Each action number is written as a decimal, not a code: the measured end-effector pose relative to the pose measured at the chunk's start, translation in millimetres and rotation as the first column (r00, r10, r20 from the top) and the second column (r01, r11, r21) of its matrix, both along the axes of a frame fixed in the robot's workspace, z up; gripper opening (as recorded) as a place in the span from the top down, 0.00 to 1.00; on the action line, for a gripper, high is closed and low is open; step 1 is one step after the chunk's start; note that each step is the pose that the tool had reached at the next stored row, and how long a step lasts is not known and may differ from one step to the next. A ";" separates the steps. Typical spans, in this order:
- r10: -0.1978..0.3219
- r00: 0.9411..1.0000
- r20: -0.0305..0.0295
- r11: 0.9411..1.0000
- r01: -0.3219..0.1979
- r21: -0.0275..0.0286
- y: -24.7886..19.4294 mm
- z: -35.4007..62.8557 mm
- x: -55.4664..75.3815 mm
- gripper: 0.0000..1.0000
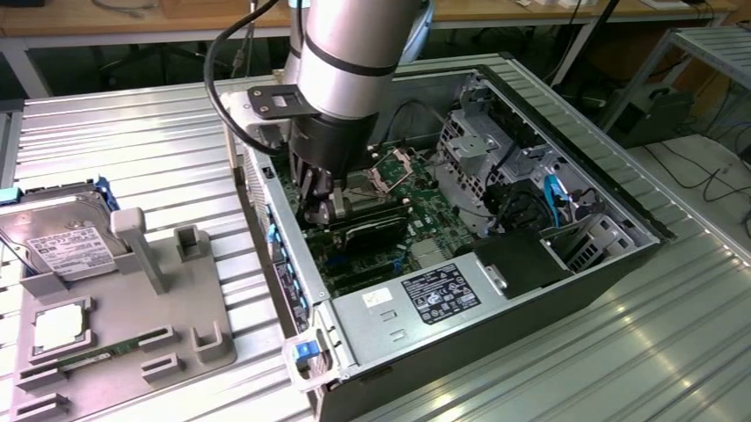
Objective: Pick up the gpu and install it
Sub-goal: 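Press down on the gpu until it lock into place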
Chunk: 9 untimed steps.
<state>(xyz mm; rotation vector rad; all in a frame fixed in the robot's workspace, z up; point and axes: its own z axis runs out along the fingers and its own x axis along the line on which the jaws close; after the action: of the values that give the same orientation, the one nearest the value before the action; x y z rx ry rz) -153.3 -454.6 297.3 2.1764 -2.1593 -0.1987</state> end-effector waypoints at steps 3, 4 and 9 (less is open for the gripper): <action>0.002 1.000 -0.001 1.000 -0.002 0.000 -0.1 -0.9 -0.3 0.89; 0.003 1.000 -0.001 1.000 -0.003 0.000 0.0 -1.3 -0.3 0.89; 0.011 1.000 -0.009 1.000 -0.011 0.000 0.0 -2.5 -0.6 0.89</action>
<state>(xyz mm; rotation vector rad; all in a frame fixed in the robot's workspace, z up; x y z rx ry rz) -153.9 -454.6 294.9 2.1823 -2.1426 -0.2082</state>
